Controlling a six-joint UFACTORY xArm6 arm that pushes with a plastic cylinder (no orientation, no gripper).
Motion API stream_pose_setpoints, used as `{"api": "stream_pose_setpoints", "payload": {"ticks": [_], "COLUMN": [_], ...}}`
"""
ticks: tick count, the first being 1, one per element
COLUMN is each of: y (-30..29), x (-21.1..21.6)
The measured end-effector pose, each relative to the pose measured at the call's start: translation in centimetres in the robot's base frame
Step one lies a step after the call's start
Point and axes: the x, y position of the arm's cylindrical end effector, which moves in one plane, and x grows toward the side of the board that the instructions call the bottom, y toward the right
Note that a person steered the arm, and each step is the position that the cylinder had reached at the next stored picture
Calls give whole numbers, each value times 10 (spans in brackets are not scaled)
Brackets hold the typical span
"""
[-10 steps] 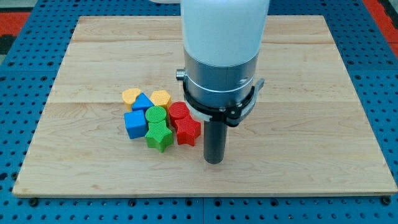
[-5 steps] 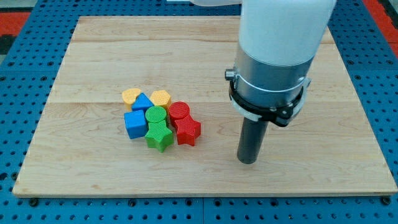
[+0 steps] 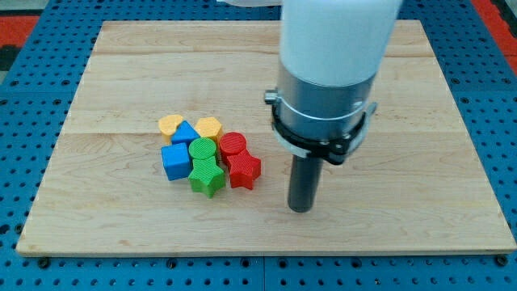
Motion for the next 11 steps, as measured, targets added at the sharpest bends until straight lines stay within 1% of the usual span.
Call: {"api": "stream_pose_setpoints", "payload": {"ticks": [3,4,5,6,7,8,9,10,11], "y": [11,11,-5,-33,-79,-179,-202,-171,-113], "x": [-5,11,15,15,24,5,-66,-95,-95]}}
